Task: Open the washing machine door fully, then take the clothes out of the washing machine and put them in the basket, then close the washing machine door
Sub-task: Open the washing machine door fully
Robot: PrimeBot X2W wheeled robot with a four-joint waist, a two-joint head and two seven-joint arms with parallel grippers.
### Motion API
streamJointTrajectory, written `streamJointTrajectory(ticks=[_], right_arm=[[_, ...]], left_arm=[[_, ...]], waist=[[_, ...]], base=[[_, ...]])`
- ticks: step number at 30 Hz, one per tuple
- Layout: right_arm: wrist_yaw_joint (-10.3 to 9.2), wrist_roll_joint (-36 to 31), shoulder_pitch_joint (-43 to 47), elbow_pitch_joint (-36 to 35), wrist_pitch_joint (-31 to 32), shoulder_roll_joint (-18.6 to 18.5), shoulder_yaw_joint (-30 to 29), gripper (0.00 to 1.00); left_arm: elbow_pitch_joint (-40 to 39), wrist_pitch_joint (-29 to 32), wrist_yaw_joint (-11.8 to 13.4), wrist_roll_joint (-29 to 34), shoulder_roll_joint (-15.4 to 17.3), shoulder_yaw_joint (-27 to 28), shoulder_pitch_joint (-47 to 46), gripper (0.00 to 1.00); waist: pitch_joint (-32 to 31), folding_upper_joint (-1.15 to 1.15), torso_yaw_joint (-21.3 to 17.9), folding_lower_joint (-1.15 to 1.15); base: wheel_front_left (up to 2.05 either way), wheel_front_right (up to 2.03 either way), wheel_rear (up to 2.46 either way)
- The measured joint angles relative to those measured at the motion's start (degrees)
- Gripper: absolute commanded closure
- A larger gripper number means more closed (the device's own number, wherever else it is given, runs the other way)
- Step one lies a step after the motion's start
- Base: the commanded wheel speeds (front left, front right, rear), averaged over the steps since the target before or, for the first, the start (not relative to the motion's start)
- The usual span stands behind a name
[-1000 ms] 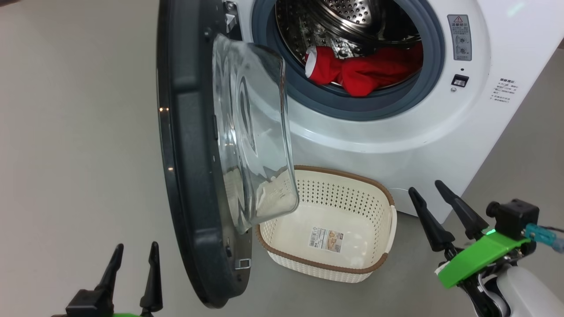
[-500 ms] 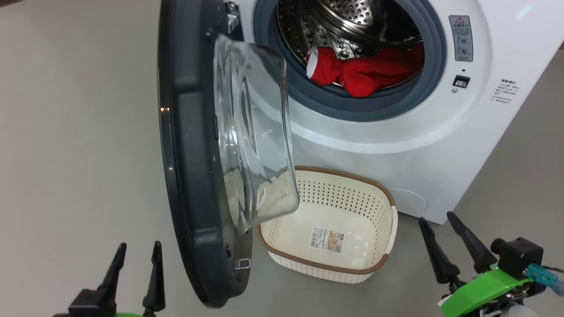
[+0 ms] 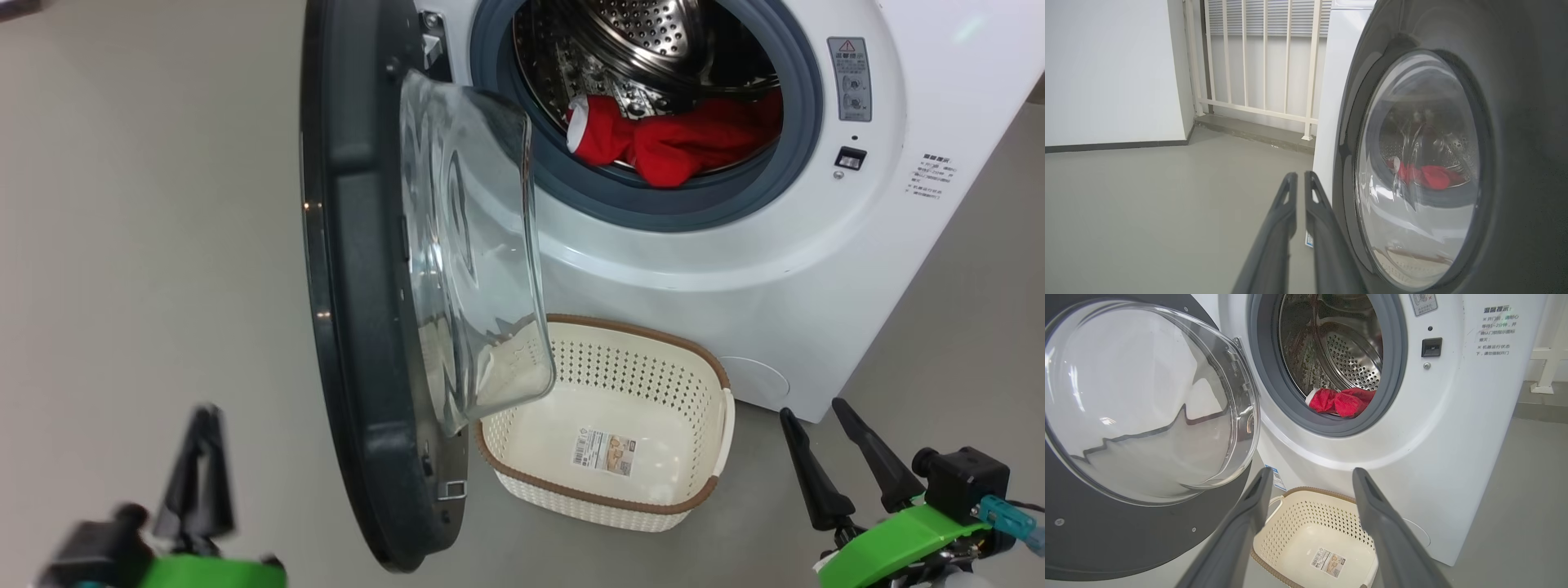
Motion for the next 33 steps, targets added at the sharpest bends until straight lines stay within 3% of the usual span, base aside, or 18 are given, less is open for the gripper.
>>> streamJointTrajectory(ticks=[8, 15, 23, 33], right_arm=[[0.0, -0.1, 0.8, -0.1, 0.0, 0.0, 0.0, 0.0], [0.0, -0.6, 0.8, -0.2, 0.0, 0.0, 0.1, 0.0], [0.0, -1.2, 0.8, -0.3, 0.0, -0.1, 0.4, 0.0], [0.0, -1.2, 0.8, -0.3, 0.0, -0.2, 1.0, 0.0]], left_arm=[[-17.2, -0.2, 0.0, -4.6, 0.0, 1.0, -4.3, 1.0], [-25.5, -0.2, -0.7, -4.9, 0.1, -10.7, -3.2, 1.0], [-19.4, -0.1, -2.3, -4.1, 0.5, -26.2, 2.7, 1.0], [-8.8, 1.8, -1.0, -7.3, 1.0, -27.4, 4.3, 1.0]], waist=[[-0.7, 0.0, 0.3, 0.0], [-0.8, 0.0, -0.2, 0.0], [-0.6, 0.0, -0.4, 0.0], [-0.1, 0.0, -0.2, 0.0]], base=[[0.0, 0.0, 0.0], [0.0, 0.0, 0.0], [0.0, 0.0, 0.0], [0.0, 0.0, 0.0]])
